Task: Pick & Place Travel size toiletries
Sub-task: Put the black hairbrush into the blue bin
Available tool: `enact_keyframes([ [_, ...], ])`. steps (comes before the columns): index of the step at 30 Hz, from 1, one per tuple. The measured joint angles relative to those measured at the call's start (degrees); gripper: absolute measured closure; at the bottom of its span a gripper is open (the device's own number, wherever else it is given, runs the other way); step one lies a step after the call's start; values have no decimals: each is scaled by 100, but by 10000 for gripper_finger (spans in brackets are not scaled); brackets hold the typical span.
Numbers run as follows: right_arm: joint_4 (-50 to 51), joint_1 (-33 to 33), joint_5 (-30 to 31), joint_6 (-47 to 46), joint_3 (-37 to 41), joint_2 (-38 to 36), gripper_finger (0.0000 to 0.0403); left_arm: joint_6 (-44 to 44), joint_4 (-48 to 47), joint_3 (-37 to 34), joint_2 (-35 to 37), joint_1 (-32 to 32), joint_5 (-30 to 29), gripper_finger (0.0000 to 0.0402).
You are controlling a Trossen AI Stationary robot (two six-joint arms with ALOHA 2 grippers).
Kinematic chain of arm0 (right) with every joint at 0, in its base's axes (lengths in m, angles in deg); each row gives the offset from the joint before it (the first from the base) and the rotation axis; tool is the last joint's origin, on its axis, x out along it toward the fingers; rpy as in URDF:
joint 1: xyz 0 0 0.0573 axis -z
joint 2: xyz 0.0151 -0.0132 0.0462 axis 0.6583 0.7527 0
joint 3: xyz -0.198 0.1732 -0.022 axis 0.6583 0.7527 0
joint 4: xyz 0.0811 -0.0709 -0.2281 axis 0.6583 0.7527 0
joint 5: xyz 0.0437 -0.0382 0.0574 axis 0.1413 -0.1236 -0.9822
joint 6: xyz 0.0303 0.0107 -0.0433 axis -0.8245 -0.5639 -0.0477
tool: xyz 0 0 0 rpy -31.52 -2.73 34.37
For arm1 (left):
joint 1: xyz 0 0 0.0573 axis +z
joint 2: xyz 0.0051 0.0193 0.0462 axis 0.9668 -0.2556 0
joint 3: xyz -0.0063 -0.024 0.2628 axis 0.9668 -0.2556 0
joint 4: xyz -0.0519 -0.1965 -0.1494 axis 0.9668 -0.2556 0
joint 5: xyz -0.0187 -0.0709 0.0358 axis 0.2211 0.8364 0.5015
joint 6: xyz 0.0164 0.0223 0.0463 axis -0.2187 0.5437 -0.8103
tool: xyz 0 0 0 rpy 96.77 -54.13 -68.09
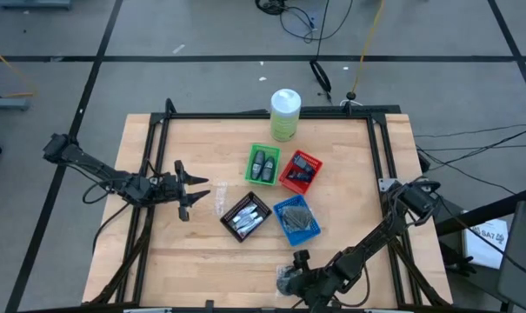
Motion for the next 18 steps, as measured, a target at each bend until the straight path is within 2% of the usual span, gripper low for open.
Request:
enact_keyframes([
  [4,214,39,15,-61,11,-1,94,0,1,0,0,1,1,238],
  [7,311,44,17,-59,13,-13,116,0,0,0,2,2,0,238],
  [18,334,46,-156,-44,22,-44,256,0,2,0,0,2,2,238],
])
